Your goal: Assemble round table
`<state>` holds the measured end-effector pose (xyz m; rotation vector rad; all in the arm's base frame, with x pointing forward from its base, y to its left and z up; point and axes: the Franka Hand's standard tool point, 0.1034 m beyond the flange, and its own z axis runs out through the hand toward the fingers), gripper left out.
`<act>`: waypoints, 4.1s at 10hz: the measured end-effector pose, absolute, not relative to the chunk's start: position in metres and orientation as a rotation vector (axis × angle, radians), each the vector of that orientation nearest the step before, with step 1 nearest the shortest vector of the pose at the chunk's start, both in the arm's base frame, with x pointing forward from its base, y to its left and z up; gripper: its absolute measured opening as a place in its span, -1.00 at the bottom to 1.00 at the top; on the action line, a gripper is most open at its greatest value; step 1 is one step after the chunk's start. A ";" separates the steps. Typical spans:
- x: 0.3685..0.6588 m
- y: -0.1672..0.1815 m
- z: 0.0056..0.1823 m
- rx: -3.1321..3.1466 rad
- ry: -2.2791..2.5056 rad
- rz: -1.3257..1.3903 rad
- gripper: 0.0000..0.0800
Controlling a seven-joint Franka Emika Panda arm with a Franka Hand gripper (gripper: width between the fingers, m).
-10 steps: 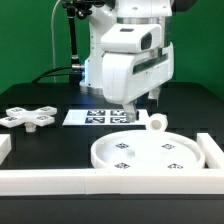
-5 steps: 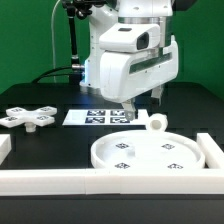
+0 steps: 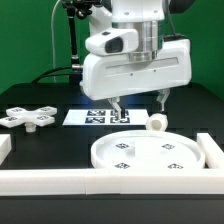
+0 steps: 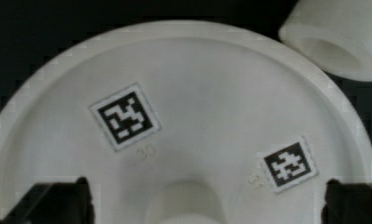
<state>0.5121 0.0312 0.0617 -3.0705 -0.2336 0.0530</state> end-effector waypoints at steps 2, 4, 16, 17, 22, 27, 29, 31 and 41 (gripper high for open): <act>0.511 0.037 0.059 -3.073 -0.085 0.032 0.62; 0.511 0.039 0.059 -3.067 0.046 0.038 0.62; 0.490 0.050 0.049 -2.875 0.493 0.588 0.62; 0.489 0.049 0.048 -2.849 0.487 0.681 0.62; 0.472 0.059 0.037 -2.672 0.420 1.148 0.62; 0.466 0.063 0.029 -2.506 0.342 1.456 0.62; 0.465 0.067 0.024 -2.517 0.336 1.448 0.62; 0.462 0.069 0.018 -2.525 0.333 1.442 0.62; 0.457 0.070 0.013 -2.531 0.313 1.426 0.02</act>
Offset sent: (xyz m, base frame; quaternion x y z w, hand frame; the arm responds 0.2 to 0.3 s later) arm 0.0000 0.0000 0.0000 0.0000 0.0000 0.1296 0.9916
